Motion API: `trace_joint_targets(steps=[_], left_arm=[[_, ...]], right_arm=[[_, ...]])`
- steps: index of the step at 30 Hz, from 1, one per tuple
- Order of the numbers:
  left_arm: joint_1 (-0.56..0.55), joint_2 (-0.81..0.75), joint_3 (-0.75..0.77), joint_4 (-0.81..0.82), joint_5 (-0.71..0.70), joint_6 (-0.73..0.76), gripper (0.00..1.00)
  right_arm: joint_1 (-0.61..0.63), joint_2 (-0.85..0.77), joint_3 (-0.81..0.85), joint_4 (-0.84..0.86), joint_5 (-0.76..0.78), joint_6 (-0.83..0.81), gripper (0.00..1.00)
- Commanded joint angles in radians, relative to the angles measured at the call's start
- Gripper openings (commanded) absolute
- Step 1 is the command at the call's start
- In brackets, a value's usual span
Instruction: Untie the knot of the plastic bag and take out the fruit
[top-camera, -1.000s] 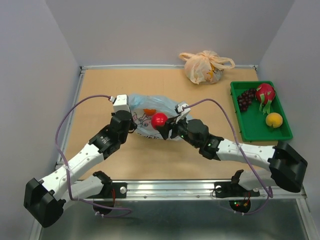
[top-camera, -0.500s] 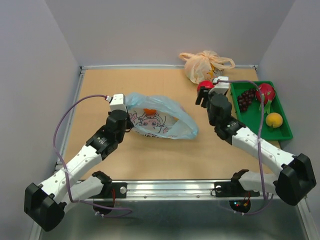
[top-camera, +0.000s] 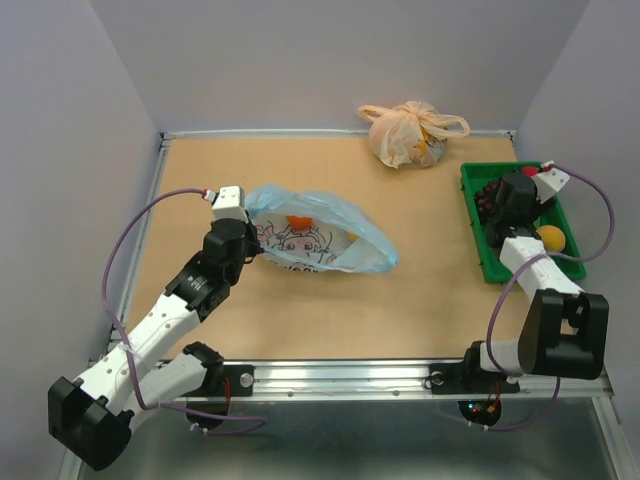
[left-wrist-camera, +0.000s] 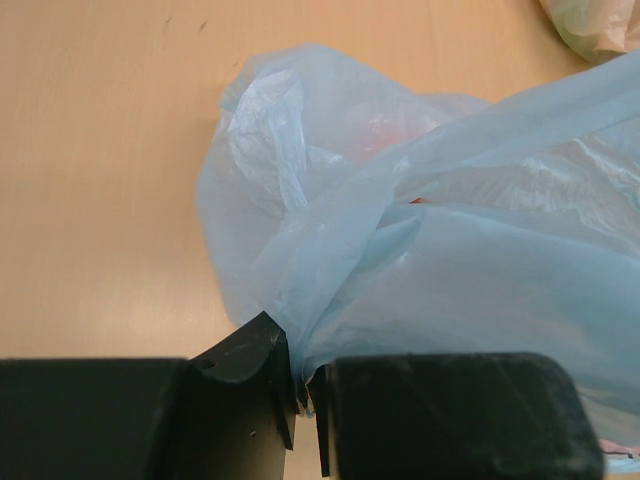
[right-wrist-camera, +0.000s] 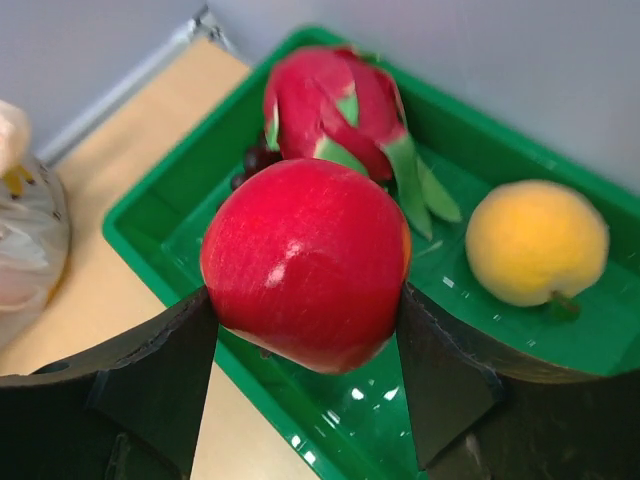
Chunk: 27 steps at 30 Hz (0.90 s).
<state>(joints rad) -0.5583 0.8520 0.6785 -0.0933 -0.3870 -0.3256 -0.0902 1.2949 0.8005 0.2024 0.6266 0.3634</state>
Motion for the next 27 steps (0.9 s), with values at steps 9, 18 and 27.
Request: trace_joint_targets(steps=[9, 18, 27], left_arm=[[0.026, -0.011, -0.016, 0.052, 0.039, 0.016, 0.19], [0.032, 0.013, -0.023, 0.069, 0.138, 0.03, 0.19], [-0.049, 0.036, -0.075, 0.055, 0.176, -0.151, 0.19]], right_arm=[[-0.062, 0.084, -0.018, -0.061, -0.01, 0.172, 1.0], [0.018, -0.153, -0.037, -0.074, -0.494, 0.068, 1.0], [0.487, -0.167, 0.031, -0.084, -0.798, -0.124, 0.99]])
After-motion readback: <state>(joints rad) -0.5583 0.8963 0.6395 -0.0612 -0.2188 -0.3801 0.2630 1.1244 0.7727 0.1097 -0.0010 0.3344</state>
